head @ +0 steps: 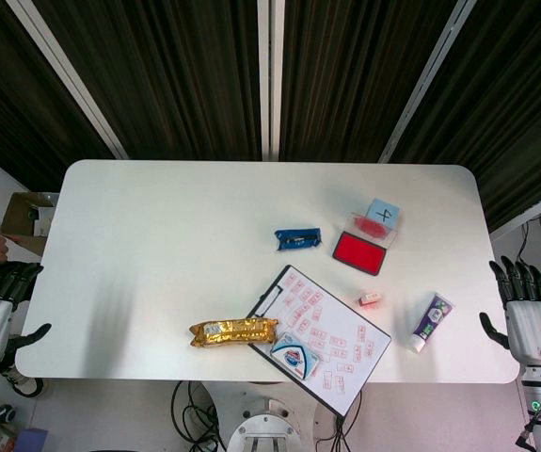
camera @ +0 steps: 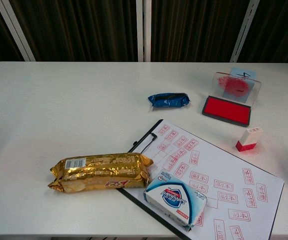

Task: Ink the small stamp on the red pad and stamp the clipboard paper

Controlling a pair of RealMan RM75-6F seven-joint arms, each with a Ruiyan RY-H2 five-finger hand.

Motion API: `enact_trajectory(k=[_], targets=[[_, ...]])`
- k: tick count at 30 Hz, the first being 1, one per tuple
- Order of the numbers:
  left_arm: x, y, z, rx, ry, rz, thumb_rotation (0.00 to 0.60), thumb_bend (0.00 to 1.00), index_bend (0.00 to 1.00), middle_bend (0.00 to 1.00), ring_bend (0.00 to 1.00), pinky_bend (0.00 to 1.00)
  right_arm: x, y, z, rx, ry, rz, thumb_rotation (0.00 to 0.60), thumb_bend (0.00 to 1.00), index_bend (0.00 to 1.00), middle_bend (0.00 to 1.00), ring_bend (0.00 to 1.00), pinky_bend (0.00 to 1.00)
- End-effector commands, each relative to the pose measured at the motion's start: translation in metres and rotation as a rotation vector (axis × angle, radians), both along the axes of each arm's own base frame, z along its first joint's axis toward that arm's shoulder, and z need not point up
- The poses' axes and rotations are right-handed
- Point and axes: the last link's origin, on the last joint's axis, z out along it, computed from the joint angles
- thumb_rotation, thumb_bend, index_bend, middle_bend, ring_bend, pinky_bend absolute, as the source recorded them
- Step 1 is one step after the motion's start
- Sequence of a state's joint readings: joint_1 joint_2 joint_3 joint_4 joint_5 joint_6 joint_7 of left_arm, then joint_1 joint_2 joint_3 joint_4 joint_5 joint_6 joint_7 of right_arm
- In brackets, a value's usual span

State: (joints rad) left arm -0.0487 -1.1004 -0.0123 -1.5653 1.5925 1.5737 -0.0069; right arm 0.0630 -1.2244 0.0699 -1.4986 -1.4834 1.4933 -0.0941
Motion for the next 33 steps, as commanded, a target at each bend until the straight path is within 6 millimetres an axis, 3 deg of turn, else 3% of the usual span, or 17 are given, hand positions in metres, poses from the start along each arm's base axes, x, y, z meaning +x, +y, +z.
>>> enact_trajectory(k=[1,15,17,19,22,26,33], targets=[[0.000,0.000,0.000,0.001,0.000,0.000,0.600,0.00,0.18,0.17,0.16,0.25,0.000,0.000,0.000,0.000,0.000,0.000,0.600,0.23,0.00,0.00,0.00,0.00],[0.001,-0.001,0.001,0.005,-0.004,-0.004,0.600,0.00,0.18,0.17,0.16,0.25,-0.001,0.001,0.001,0.002,0.005,0.002,0.600,0.23,0.00,0.00,0.00,0.00],[0.001,0.000,0.000,0.002,-0.004,-0.004,0.600,0.00,0.18,0.17,0.16,0.25,0.002,-0.002,0.002,-0.002,0.017,0.011,0.600,0.23,0.00,0.00,0.04,0.12],[0.000,0.001,-0.001,-0.002,-0.004,-0.001,0.600,0.00,0.18,0.17,0.16,0.25,0.010,-0.007,-0.001,0.027,0.027,0.036,0.600,0.22,0.00,0.00,0.22,0.45],[-0.001,0.002,-0.004,-0.016,-0.004,0.004,0.600,0.00,0.18,0.17,0.16,0.25,0.027,-0.021,-0.008,0.082,0.085,0.099,0.600,0.20,0.00,0.03,0.41,0.72],[0.001,0.002,-0.008,-0.028,-0.010,-0.002,0.600,0.00,0.18,0.17,0.16,0.25,0.053,-0.040,-0.031,0.174,0.178,0.167,0.600,0.19,0.01,0.12,0.54,0.82],[0.001,0.000,-0.009,-0.031,-0.009,0.005,0.600,0.00,0.18,0.17,0.16,0.25,0.075,-0.068,-0.092,0.314,0.262,0.179,0.600,0.19,0.11,0.14,0.56,0.82]])
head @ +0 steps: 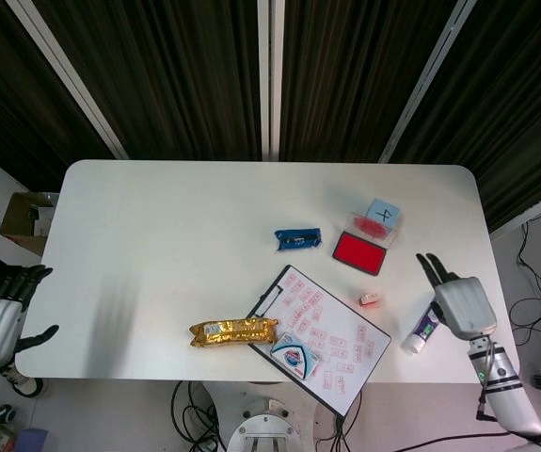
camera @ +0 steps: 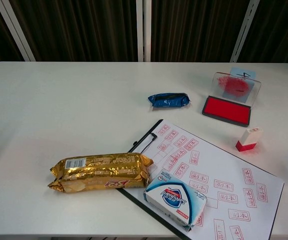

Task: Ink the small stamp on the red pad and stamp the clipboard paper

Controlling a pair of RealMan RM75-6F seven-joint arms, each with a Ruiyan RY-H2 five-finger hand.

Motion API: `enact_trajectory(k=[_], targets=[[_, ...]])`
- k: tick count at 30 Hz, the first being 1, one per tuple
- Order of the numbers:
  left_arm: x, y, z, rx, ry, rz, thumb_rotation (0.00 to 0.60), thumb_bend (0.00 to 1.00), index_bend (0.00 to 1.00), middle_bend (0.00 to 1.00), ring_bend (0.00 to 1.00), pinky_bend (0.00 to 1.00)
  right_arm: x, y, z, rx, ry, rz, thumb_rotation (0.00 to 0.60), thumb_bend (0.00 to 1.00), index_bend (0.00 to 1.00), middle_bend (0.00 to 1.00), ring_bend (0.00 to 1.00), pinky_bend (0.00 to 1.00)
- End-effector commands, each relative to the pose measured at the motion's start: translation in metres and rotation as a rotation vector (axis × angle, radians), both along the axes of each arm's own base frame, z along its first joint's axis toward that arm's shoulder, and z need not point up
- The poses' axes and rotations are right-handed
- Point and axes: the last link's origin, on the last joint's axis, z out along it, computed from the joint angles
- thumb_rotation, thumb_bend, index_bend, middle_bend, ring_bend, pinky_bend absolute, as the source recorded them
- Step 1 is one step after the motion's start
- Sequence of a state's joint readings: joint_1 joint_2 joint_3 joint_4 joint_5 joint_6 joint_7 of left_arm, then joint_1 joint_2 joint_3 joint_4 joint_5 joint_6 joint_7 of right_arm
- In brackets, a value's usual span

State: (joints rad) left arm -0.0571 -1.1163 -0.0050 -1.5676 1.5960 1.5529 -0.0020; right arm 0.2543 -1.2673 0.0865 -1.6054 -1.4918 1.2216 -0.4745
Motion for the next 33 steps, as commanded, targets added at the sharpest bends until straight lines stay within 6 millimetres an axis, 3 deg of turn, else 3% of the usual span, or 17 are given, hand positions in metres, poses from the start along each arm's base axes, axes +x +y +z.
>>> enact_trajectory(k=[1,5,11,21,33], targets=[[-0.001,-0.001,0.000,-0.006,0.006,0.007,0.600,0.00,0.18,0.17,0.16,0.25,0.018,-0.017,-0.043,0.073,0.018,0.011,0.600,0.19,0.13,0.14,0.56,0.83],[-0.003,-0.001,0.003,-0.002,0.007,0.013,0.600,0.00,0.18,0.17,0.16,0.25,0.020,-0.020,-0.068,0.105,0.008,-0.006,0.600,0.20,0.16,0.18,0.57,0.83],[-0.004,0.000,0.006,0.000,0.009,0.014,0.600,0.00,0.18,0.17,0.16,0.25,0.020,-0.024,-0.087,0.115,0.020,-0.010,0.600,0.21,0.23,0.23,0.59,0.84],[-0.007,0.001,0.007,-0.003,0.004,0.018,0.600,0.00,0.18,0.17,0.16,0.25,0.023,-0.028,-0.102,0.107,0.003,0.009,0.600,0.22,0.37,0.35,0.63,0.86],[-0.007,-0.001,0.010,0.009,0.010,0.022,0.600,0.00,0.18,0.17,0.16,0.25,0.022,-0.029,-0.110,0.102,-0.007,0.021,0.600,0.23,0.47,0.45,0.65,0.87]])
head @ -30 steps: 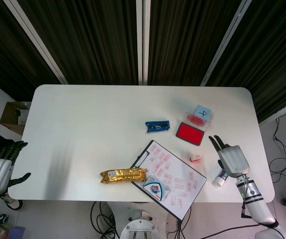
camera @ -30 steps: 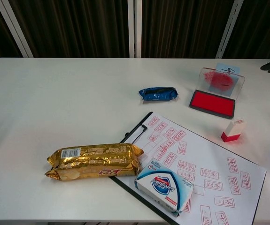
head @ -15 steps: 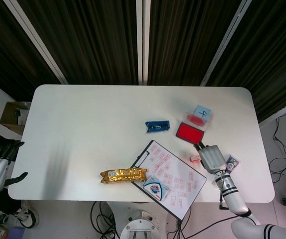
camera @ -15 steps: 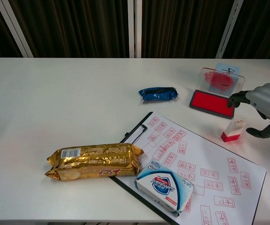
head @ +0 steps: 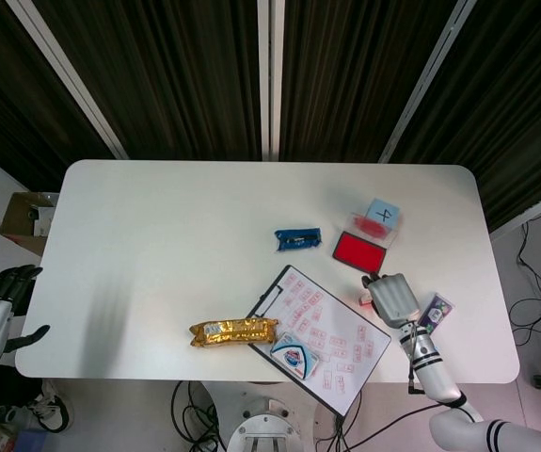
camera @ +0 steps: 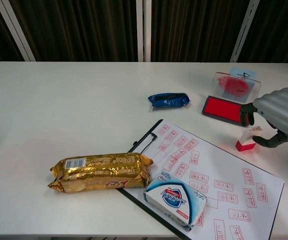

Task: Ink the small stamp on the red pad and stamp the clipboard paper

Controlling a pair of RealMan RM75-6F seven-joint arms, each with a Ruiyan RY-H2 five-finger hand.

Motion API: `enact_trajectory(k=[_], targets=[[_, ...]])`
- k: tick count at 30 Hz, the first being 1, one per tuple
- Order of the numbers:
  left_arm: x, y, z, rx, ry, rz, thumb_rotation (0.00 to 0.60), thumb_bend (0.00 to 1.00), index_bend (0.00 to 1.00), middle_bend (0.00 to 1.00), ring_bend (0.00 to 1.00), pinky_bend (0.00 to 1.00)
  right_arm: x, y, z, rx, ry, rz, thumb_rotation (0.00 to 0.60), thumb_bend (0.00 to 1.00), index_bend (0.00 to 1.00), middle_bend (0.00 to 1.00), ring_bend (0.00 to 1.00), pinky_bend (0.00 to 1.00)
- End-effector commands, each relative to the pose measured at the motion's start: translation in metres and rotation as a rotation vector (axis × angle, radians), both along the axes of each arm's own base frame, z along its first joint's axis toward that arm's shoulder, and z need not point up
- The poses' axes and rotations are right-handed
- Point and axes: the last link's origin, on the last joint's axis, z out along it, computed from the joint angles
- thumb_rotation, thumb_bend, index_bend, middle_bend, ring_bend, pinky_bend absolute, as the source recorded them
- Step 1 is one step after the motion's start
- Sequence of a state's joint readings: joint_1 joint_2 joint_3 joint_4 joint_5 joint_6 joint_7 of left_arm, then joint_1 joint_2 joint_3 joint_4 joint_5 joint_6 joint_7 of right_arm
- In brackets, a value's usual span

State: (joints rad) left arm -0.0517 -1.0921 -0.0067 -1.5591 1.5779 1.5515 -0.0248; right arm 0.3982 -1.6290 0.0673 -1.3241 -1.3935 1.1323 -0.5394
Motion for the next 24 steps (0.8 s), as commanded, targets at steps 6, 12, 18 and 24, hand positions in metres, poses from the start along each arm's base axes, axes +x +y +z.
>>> enact_trajectory(k=[6,12,18,24], targets=[[-0.0007,-0.0010,0.0009,0.003,0.003,0.003,0.600,0.00,0.18,0.17,0.16,0.25,-0.0034,0.0005,-0.0045,0.000,-0.010,-0.007,0.600,0.25,0.50,0.46,0.65,0.87],[-0.0013,-0.0013,0.0007,0.002,0.002,0.005,0.600,0.00,0.18,0.17,0.16,0.25,-0.0029,-0.0009,-0.0066,-0.011,-0.024,0.007,0.600,0.26,0.52,0.47,0.65,0.87],[-0.0031,-0.0017,0.0006,0.003,0.000,0.010,0.600,0.00,0.18,0.17,0.16,0.25,-0.0029,-0.0019,-0.0097,-0.006,-0.019,0.011,0.600,0.26,0.54,0.48,0.65,0.87],[-0.0044,-0.0016,0.0008,0.002,-0.003,0.012,0.600,0.00,0.18,0.17,0.16,0.25,-0.0028,-0.0026,-0.0119,-0.004,-0.017,0.015,0.600,0.27,0.58,0.51,0.65,0.87]])
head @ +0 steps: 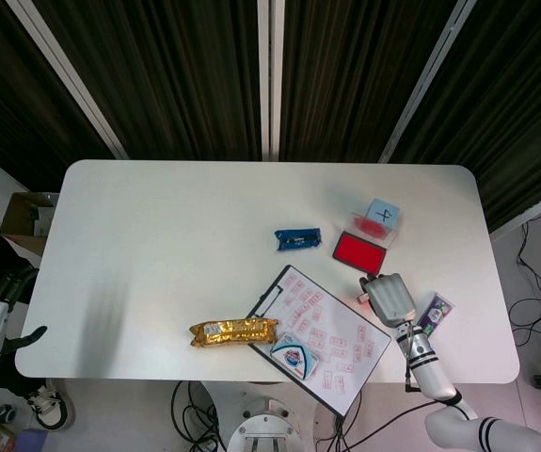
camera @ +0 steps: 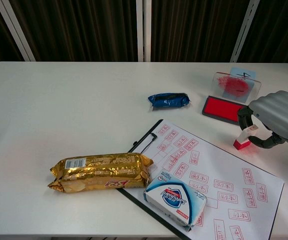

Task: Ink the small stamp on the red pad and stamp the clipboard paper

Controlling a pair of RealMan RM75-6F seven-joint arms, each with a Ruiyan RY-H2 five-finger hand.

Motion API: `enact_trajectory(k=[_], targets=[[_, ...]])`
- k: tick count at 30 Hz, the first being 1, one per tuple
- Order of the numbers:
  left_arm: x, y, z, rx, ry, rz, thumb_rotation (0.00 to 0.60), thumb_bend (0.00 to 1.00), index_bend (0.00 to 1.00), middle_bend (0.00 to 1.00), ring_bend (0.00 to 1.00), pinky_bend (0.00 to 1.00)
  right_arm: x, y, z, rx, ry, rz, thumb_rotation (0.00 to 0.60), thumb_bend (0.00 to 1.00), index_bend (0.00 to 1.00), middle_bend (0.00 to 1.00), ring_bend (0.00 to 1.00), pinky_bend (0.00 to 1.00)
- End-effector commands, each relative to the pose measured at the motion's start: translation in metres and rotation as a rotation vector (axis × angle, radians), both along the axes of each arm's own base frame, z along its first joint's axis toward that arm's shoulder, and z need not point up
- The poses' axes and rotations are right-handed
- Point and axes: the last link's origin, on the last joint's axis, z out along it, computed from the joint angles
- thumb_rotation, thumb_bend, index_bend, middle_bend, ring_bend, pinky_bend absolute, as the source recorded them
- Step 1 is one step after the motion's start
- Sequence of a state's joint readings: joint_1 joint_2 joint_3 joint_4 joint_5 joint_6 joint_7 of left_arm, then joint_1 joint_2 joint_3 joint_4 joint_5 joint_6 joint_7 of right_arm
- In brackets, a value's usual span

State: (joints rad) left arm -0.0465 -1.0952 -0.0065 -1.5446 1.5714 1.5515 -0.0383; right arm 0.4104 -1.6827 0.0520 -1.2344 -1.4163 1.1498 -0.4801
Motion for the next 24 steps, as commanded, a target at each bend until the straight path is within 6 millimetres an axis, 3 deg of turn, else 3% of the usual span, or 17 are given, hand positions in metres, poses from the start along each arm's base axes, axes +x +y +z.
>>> enact_trajectory(k=[1,12,18,24], targets=[[-0.001,0.000,0.000,0.000,-0.002,0.001,0.600,0.00,0.18,0.17,0.16,0.25,0.000,0.000,-0.001,0.000,0.000,-0.001,0.600,0.27,0.59,0.52,0.65,0.87],[-0.003,-0.002,0.001,0.004,-0.004,0.003,0.600,0.00,0.18,0.17,0.16,0.25,0.005,-0.012,0.011,-0.054,-0.061,-0.001,0.600,0.32,0.68,0.60,0.67,0.87],[-0.003,-0.002,0.002,0.007,-0.005,0.004,0.600,0.00,0.18,0.17,0.16,0.25,0.021,-0.039,0.028,-0.115,-0.109,-0.005,0.600,0.34,0.73,0.66,0.72,0.90],[-0.003,-0.002,0.002,0.005,-0.005,0.005,0.600,0.00,0.18,0.17,0.16,0.25,0.029,-0.074,0.033,-0.124,-0.112,-0.089,0.600,0.35,0.76,0.67,0.72,0.90]])
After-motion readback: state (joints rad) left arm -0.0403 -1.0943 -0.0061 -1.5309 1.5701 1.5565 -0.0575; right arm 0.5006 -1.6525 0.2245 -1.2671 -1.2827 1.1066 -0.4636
